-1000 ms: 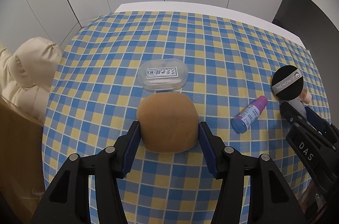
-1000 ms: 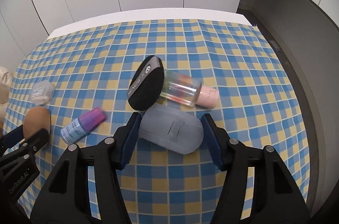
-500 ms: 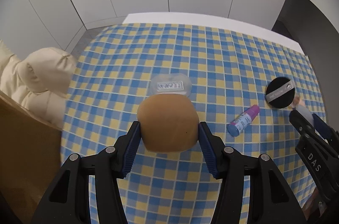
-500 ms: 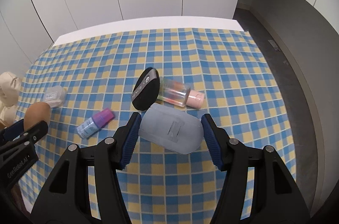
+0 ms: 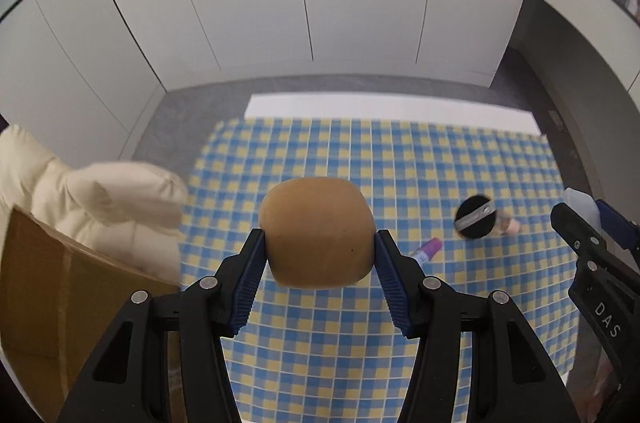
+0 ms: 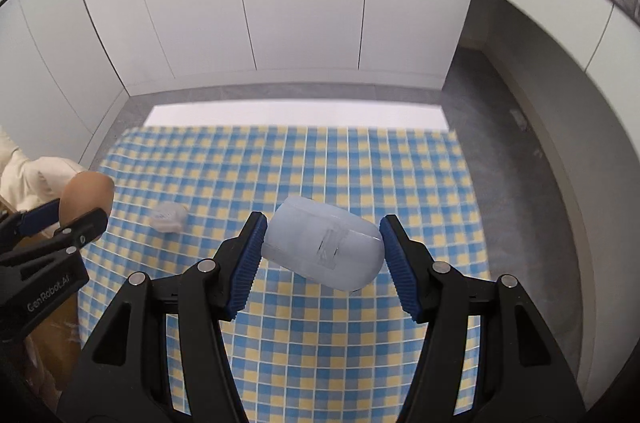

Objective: Organize objects
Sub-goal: 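Lift the beige sponge with the left gripper while the right lifts the grey case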

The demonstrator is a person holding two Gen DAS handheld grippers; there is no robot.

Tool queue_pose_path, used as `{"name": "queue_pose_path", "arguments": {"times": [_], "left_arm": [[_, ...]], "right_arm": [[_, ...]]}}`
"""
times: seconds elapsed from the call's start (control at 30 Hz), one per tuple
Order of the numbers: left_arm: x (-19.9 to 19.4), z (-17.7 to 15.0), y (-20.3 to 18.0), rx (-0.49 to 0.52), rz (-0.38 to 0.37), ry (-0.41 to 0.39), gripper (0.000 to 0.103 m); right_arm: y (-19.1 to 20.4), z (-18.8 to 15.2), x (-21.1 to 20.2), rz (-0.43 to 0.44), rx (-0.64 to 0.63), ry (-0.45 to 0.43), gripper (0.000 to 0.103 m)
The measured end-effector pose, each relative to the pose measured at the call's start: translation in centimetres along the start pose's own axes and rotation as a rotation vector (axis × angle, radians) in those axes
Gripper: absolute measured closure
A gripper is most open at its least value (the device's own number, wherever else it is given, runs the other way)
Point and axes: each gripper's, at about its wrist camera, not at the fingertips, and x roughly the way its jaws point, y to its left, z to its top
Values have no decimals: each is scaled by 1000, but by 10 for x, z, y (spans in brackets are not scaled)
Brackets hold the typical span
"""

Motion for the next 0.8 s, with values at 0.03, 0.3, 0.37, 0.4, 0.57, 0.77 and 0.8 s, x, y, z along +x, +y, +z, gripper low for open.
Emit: {"name": "queue_pose_path", "arguments": {"times": [0.03,0.3,0.37,0.4,0.57,0.77,0.8], "left_arm": [[-8,4,2,-3,1,-8,48],[-76,34,19,-33,-3,-91,48],[-90,40,20,-33,-1,-108,48],[-100,43,21,-32,2,-116,48],[-135,54,25,-36,-12,-146,48],[-178,65,31,-43,-13,-190,48],[-185,66,32,-44,-10,-200,48]], "right_arm": [[0,7,-9,-7,-9,-9,42],[1,43,-73,-28,-16,-91,42],[2,52,-90,-25,-17,-111,42],[3,56,-98,-24,-18,-121,42],[7,77,-140,-23,-39,-163,42],[4,94,-186,-28,-38,-199,42],[3,97,-192,-25,-34,-200,42]]}}
